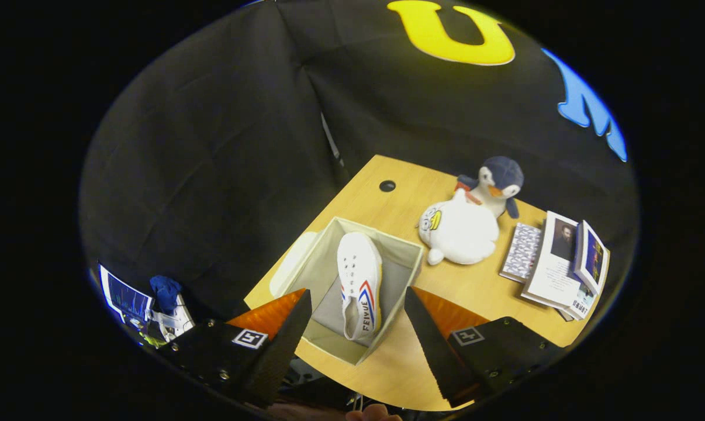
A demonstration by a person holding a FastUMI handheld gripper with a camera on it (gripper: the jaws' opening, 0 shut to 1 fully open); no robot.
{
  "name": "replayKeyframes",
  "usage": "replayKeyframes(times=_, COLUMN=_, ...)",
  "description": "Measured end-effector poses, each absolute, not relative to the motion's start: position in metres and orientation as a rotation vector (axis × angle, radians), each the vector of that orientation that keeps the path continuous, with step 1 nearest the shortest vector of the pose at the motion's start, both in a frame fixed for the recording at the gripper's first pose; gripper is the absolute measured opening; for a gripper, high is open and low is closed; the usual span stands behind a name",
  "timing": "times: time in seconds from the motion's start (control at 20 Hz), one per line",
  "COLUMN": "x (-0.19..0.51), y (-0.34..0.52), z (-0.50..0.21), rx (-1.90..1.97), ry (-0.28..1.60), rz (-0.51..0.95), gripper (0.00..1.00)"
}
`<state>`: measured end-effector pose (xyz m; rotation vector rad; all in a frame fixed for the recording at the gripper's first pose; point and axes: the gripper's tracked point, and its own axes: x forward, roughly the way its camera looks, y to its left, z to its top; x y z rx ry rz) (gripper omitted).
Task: Open the storage box then place both shoes into the box .Put the left shoe in first, then the right shoe, with the right side of both shoes facing outward in a uniform manner.
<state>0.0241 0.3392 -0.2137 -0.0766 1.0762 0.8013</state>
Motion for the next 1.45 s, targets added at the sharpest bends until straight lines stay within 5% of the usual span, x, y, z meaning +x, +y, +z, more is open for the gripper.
replayKeyframes(times=0.3, x=0.034, y=0.260, z=-0.151, rx=0.017, ry=0.841, rz=0.632, gripper=0.98)
replayKeyframes(times=0.85, x=0.064, y=0.121, z=-0.001, rx=0.070, ry=0.135, rz=0.205, gripper=0.98)
replayKeyframes(times=1.45, x=0.022, y=0.070, z=0.000, rx=0.022, ry=0.087, rz=0.131, gripper=0.98)
